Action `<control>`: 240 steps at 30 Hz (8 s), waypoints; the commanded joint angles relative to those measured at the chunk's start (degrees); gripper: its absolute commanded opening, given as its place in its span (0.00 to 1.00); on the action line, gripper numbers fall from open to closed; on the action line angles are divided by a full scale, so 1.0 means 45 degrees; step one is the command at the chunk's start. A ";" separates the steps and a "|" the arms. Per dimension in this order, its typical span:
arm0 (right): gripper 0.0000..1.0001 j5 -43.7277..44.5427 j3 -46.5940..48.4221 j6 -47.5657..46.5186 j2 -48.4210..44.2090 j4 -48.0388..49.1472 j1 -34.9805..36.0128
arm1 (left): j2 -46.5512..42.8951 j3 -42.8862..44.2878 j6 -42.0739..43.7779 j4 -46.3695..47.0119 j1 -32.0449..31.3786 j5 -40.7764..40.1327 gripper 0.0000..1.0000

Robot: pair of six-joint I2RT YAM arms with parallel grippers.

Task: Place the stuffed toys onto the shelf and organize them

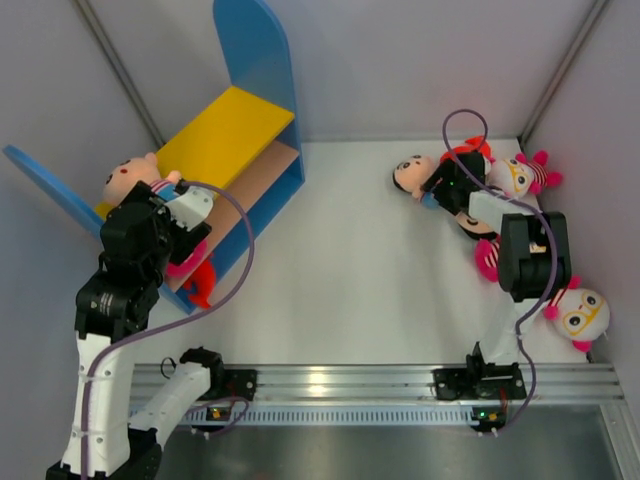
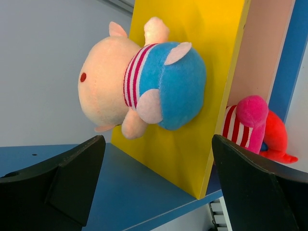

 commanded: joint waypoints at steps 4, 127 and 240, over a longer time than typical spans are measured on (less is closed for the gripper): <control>0.38 0.1095 0.0242 0.1247 0.0368 0.1593 0.0010 | -0.0081 0.0596 -0.0328 -0.0250 0.0069 -0.0959 0.99; 0.27 0.1764 0.1237 -0.5413 -0.1097 -0.4753 -0.2411 | 0.7400 0.4542 -0.0739 0.2581 -0.1201 0.1579 0.51; 0.35 -1.2163 0.2549 -2.4323 -0.5216 -0.3864 0.8800 | 0.5154 0.2197 0.1904 -0.2559 -0.3915 1.1816 0.00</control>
